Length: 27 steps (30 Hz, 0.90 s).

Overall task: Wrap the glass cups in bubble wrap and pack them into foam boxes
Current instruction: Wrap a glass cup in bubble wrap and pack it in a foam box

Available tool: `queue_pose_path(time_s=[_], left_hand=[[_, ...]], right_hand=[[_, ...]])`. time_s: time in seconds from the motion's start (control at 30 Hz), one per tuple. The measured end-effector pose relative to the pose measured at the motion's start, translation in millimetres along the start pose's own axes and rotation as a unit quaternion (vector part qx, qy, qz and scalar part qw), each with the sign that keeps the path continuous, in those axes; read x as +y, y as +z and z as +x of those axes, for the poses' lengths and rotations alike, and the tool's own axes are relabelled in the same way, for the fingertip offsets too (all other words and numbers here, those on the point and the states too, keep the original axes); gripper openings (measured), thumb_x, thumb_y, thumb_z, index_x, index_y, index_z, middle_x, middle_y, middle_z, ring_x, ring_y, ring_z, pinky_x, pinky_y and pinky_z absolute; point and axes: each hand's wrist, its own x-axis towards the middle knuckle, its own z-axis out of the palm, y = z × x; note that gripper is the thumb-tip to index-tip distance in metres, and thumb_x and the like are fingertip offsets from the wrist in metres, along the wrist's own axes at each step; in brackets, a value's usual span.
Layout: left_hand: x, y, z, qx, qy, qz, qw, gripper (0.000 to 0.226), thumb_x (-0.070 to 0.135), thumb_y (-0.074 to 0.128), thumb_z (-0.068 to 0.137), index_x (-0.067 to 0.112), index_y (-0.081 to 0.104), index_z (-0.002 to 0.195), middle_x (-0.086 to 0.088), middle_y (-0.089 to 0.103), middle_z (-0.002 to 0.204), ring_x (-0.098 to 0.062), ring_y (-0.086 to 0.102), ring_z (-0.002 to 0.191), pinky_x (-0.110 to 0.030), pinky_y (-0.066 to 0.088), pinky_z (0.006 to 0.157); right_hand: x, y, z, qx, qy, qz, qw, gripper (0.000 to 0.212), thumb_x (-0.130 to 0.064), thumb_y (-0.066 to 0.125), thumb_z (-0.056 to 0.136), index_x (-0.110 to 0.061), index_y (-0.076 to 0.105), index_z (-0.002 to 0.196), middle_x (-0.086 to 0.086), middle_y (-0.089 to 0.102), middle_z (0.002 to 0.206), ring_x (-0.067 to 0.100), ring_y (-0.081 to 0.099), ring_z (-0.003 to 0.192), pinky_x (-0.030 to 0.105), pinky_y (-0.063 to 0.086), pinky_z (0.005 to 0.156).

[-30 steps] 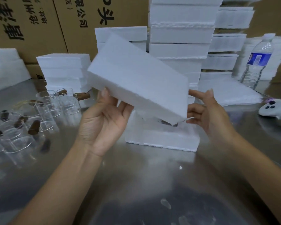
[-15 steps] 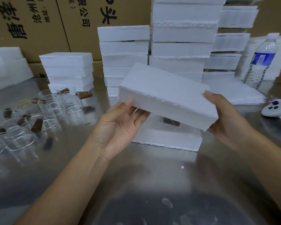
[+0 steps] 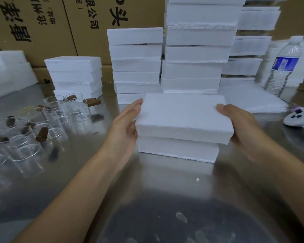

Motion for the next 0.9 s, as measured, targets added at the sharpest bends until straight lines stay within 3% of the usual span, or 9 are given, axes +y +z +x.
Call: queue_pose_path(time_s=[0.13, 0.37, 0.47, 0.53, 0.6, 0.67, 0.73, 0.8, 0.9], left_hand=[[-8, -7, 5, -0.006, -0.002, 0.075, 0.997, 0.068, 0.027, 0.073, 0.067, 0.023, 0.055, 0.132, 0.006, 0.057, 0.134, -0.013, 0.046, 0.131, -0.034, 0.022, 0.116], [-18, -13, 9, -0.033, 0.038, 0.164, 0.985, 0.079, 0.06, 0.064, 0.063, 0.036, 0.047, 0.136, 0.019, 0.044, 0.142, -0.001, 0.038, 0.133, -0.035, 0.021, 0.117], [-18, -15, 9, -0.057, 0.047, 0.24, 0.968, 0.076, 0.071, 0.058, 0.062, 0.055, 0.038, 0.134, 0.034, 0.036, 0.138, 0.003, 0.03, 0.136, -0.01, 0.025, 0.099], [-18, -16, 9, -0.042, 0.057, 0.309, 0.948, 0.073, 0.072, 0.051, 0.064, 0.06, 0.033, 0.134, 0.01, 0.034, 0.148, -0.013, 0.032, 0.138, 0.001, 0.029, 0.082], [-19, -17, 11, -0.028, 0.075, 0.35, 0.933, 0.071, 0.069, 0.046, 0.068, 0.056, 0.033, 0.137, -0.008, 0.035, 0.145, -0.025, 0.037, 0.132, 0.008, 0.031, 0.076], [-19, -15, 10, -0.024, 0.087, 0.377, 0.922, 0.067, 0.066, 0.043, 0.072, 0.051, 0.036, 0.137, -0.011, 0.037, 0.142, -0.031, 0.035, 0.127, 0.004, 0.033, 0.078], [-19, -12, 10, -0.022, 0.093, 0.396, 0.913, 0.065, 0.061, 0.041, 0.076, 0.045, 0.038, 0.138, -0.019, 0.037, 0.14, -0.037, 0.034, 0.124, -0.013, 0.038, 0.085], [-19, -11, 10, -0.018, 0.094, 0.409, 0.908, 0.063, 0.058, 0.041, 0.078, 0.04, 0.04, 0.139, -0.026, 0.035, 0.139, -0.043, 0.034, 0.123, -0.027, 0.034, 0.09], [-21, -12, 11, -0.016, 0.1, 0.412, 0.906, 0.062, 0.058, 0.041, 0.078, 0.038, 0.041, 0.138, -0.028, 0.035, 0.136, -0.042, 0.034, 0.122, -0.031, 0.033, 0.091]], right_hand=[[2, 1, 0, 0.002, 0.005, -0.02, 1.0, 0.025, -0.05, 0.064, 0.069, -0.025, 0.062, 0.07, 0.004, 0.051, 0.074, 0.02, 0.041, 0.066, 0.027, 0.034, 0.054], [13, 3, 4, -0.009, 0.034, -0.021, 0.999, 0.03, -0.046, 0.059, 0.081, -0.033, 0.063, 0.054, -0.008, 0.044, 0.046, 0.008, 0.034, 0.038, 0.028, 0.031, 0.054], [14, 3, 5, -0.009, 0.048, 0.005, 0.999, 0.033, -0.048, 0.06, 0.08, -0.033, 0.061, 0.05, -0.009, 0.043, 0.046, 0.008, 0.032, 0.039, 0.024, 0.029, 0.049], [14, 3, 6, -0.011, 0.052, 0.006, 0.999, 0.034, -0.048, 0.06, 0.081, -0.033, 0.061, 0.05, -0.009, 0.043, 0.047, 0.008, 0.032, 0.039, 0.022, 0.03, 0.045], [14, 2, 6, -0.016, 0.059, 0.003, 0.998, 0.033, -0.048, 0.06, 0.081, -0.035, 0.062, 0.05, -0.008, 0.045, 0.049, 0.008, 0.034, 0.041, 0.023, 0.033, 0.048], [12, 1, 6, -0.024, 0.073, 0.001, 0.997, 0.024, -0.054, 0.064, 0.072, -0.036, 0.067, 0.056, -0.004, 0.054, 0.061, 0.011, 0.044, 0.052, 0.027, 0.04, 0.057], [11, -1, 7, -0.029, 0.088, -0.001, 0.996, 0.027, -0.058, 0.067, 0.059, -0.032, 0.071, 0.065, 0.0, 0.06, 0.08, 0.018, 0.05, 0.073, 0.032, 0.044, 0.068], [14, -1, 8, -0.028, 0.097, -0.002, 0.995, 0.025, -0.058, 0.066, 0.062, -0.034, 0.073, 0.064, -0.001, 0.063, 0.079, 0.021, 0.051, 0.079, 0.035, 0.045, 0.074], [20, 1, 8, -0.024, 0.118, 0.009, 0.993, 0.027, -0.059, 0.066, 0.065, -0.033, 0.075, 0.067, -0.003, 0.07, 0.079, 0.022, 0.057, 0.082, 0.042, 0.049, 0.089]])
